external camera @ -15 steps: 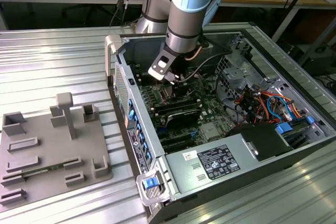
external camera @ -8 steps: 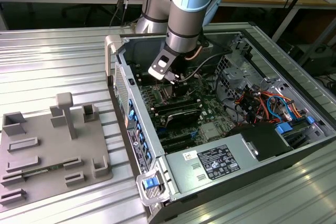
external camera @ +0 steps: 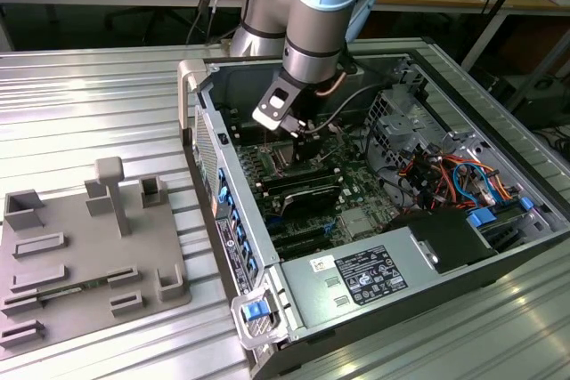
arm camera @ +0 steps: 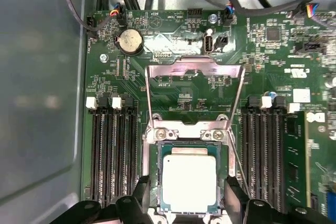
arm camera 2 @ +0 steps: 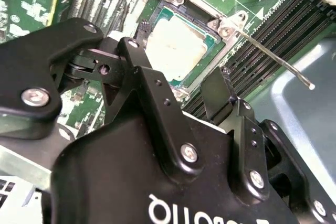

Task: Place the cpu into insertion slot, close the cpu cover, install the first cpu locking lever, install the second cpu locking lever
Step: 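Place the cpu into insertion slot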

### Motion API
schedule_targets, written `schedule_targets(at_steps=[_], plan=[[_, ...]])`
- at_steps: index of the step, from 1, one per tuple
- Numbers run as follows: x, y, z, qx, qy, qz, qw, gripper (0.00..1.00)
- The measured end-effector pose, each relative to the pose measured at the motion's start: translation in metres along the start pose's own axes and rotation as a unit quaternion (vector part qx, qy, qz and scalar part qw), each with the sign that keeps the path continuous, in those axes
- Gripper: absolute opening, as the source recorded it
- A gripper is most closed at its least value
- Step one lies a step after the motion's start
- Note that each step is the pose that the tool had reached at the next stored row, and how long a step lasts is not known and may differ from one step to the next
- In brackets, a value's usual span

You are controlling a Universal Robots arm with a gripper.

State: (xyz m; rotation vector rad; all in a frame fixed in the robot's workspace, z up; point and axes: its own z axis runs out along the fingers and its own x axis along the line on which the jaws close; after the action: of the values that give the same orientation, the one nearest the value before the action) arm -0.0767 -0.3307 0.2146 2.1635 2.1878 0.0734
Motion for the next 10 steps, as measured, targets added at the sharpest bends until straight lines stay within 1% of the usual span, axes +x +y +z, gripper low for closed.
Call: schedule_targets(at_steps=[1,2,3,5,6,7,8,9,10], plan=[[-0.0001,0.0005,-0.0051,0.0,-0.0048,0.0,0.99999,0.67],[-0.0001,0.0008,-0.0088,0.0001,-0.0062,-0.001,0.99998,0.65],[-0.0001,0.0009,-0.0098,0.0,-0.0063,-0.001,0.99998,0.59],[-0.0001,0.0009,-0.0098,0.0,-0.0063,-0.001,0.99998,0.46],[-0.0001,0.0008,-0.0099,0.0001,-0.0064,-0.001,0.99998,0.35],[-0.0001,0.0008,-0.0099,0.0001,-0.0064,-0.001,0.99998,0.28],[-0.0001,0.0008,-0.0099,0.0,-0.0064,-0.001,0.99998,0.28],[-0.0001,0.0008,-0.0099,0.0001,-0.0064,-0.001,0.99998,0.16],[-0.0002,0.0008,-0.0099,0.0001,-0.0064,-0.001,0.99998,0.16]])
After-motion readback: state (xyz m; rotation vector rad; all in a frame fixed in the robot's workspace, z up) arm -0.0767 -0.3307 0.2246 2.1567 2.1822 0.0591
